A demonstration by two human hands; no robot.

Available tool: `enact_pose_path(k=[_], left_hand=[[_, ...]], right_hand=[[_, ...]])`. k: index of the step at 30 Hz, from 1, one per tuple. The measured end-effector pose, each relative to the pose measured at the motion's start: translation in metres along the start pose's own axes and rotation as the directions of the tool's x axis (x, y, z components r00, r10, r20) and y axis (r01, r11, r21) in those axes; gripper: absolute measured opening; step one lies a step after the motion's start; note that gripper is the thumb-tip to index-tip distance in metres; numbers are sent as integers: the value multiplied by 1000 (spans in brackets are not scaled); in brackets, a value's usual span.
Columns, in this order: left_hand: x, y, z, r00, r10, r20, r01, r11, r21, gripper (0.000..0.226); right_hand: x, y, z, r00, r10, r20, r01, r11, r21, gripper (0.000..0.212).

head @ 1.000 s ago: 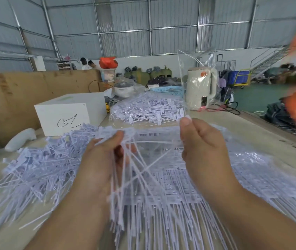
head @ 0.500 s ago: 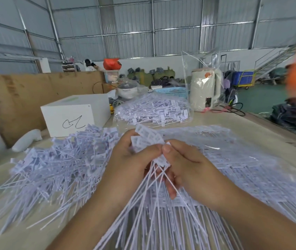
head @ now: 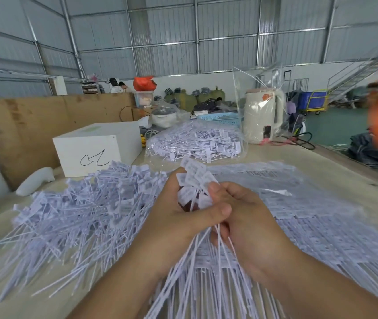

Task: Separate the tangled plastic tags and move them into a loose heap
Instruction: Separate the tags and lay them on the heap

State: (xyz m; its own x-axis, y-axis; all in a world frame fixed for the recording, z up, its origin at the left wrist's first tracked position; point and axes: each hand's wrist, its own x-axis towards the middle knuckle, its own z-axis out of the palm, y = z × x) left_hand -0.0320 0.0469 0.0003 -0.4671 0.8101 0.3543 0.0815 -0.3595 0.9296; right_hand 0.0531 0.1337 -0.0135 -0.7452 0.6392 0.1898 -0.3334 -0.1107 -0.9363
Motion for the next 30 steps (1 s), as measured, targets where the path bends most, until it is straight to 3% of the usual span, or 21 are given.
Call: enact_pose_path(k=[3, 5, 7, 9, 12, 15, 19, 25, 30], left_hand=[[0, -2, 0, 999, -39, -7, 40, 998, 56, 75], [1, -4, 2, 990, -108, -88, 113, 992, 56, 97], [3, -6, 3, 971, -153, -181, 171, 982, 84, 106], [3, -9, 5, 965, -175, -193, 200, 972, 119, 94], [-1, -9, 9, 969, -222, -106, 238, 955, 180, 58], [-6, -11, 15, 968, -247, -29, 246, 934, 259, 42], [-9, -16, 20, 969, -245, -8, 236, 925, 298, 24], [-6, -10, 8, 986, -157, -54, 165, 906, 390, 28], [1, -6, -16, 967, -1, -255, 129, 866, 483, 33]], right_hand=[[2, -1, -2, 1000, 11, -14, -10, 995, 103, 19], [4, 1, -4, 999, 12, -38, -9, 995, 98, 19], [5, 3, -5, 997, -13, -76, 17, 998, 54, 20], [5, 3, -5, 993, -60, -104, 67, 995, 69, 20], [3, 1, -4, 986, -93, -136, 110, 986, 128, 19], [3, 1, -5, 978, -63, -197, 74, 996, 54, 23], [4, -1, -6, 995, 30, -92, -21, 995, 100, 21], [8, 0, -6, 997, -44, -71, 42, 999, -29, 21], [16, -3, -17, 996, -75, -46, 60, 959, -278, 27]])
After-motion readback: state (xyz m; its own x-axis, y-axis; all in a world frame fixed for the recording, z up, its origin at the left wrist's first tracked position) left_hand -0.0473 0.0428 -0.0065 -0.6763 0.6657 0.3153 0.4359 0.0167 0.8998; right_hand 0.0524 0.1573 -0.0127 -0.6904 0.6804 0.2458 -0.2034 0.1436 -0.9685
